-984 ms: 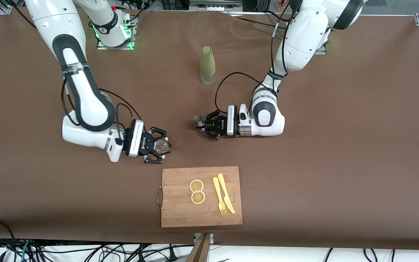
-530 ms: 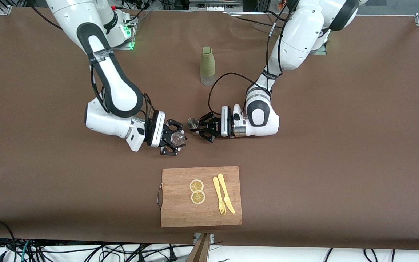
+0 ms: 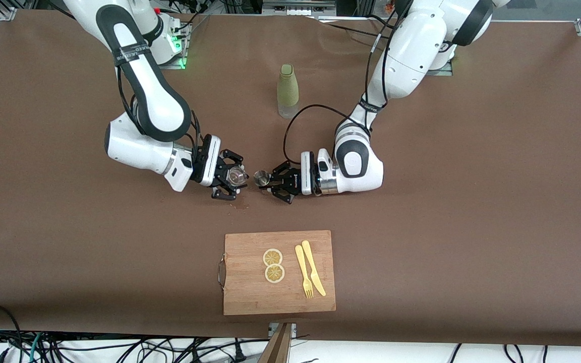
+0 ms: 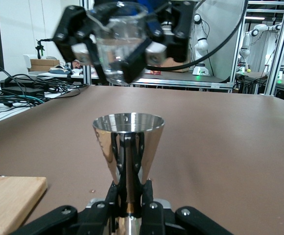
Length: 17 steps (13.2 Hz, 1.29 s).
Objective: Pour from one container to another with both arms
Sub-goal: 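Tilt the glass cup with the right gripper, pouring into the jigger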
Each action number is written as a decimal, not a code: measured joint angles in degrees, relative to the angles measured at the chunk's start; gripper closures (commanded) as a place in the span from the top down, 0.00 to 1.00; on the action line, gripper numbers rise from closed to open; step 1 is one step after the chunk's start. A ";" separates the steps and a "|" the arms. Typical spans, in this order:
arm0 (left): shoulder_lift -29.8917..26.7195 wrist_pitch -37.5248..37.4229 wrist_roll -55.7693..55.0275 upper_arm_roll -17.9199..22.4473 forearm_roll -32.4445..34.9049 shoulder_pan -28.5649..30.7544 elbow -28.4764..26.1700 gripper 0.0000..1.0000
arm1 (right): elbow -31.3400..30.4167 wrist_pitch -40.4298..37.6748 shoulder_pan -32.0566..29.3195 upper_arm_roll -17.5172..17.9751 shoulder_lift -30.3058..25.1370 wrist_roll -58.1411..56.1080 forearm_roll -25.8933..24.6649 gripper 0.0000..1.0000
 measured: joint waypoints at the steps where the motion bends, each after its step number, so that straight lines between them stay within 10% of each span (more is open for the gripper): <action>1: 0.01 0.40 -0.28 -0.01 0.00 -0.21 0.34 0.00 | -0.66 0.00 0.00 0.00 -0.51 0.04 -1.31 0.27; 17: 1.50 4.57 -1.68 -0.88 0.00 -1.44 2.89 0.00 | -0.26 0.00 0.27 2.88 -2.64 24.90 -28.37 0.27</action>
